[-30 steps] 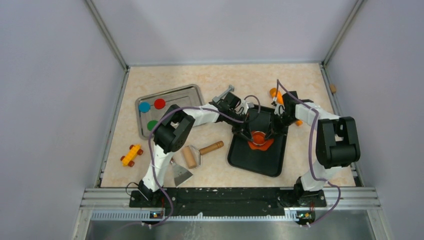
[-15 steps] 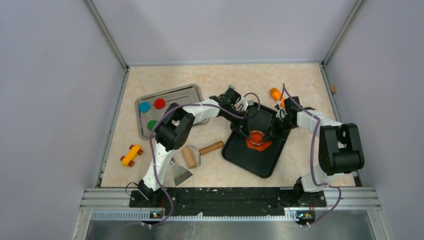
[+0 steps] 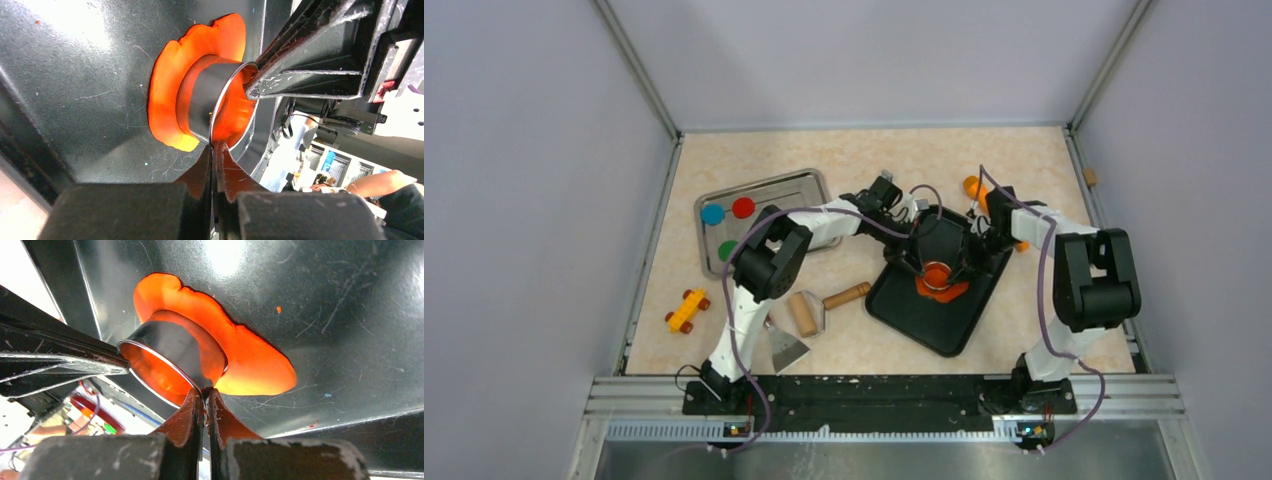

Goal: Roll out the dumpling wrappers from the dough

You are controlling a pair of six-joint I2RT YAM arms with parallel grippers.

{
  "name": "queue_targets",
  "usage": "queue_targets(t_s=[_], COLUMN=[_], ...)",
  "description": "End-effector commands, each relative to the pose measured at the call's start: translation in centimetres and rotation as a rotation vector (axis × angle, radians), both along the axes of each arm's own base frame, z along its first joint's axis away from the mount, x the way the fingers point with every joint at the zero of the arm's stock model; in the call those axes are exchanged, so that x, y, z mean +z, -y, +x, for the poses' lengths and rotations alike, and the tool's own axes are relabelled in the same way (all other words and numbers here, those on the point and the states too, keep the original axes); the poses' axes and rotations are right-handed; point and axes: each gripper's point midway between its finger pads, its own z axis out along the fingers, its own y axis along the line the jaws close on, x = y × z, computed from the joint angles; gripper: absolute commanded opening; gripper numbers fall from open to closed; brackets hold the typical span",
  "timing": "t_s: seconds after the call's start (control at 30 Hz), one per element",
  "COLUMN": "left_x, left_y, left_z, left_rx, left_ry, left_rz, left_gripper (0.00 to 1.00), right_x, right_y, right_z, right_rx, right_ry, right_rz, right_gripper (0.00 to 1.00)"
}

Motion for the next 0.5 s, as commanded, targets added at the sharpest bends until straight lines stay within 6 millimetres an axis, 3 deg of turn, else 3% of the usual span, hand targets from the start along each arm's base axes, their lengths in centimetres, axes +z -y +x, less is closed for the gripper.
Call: queue_targets(t_s=[0.0,0.13,0.47], left_x=[-6.0,-6.2,-5.8], left_y=[-0.9,-0.5,-0.4], left_z=[0.1,-1.7,-4.1], left_rx=[0.02,-0.014,-0.062], left_ry=[0.145,0.114,0.091], left_rz=[0.141,0.136,0.108], left_gripper=[0.0,0.0,0.0], right_x=[-2.4,-2.3,-2.7], right_y=[1.4,1.4,2.4], right_z=[0.9,2.9,4.9], right_rx=[0.176,0.178,0.205], right_ry=[0.038,0.059,0.083], right_rz=[-0.117,-0.128,-0.173], right_gripper=[0.0,0.0,0.0])
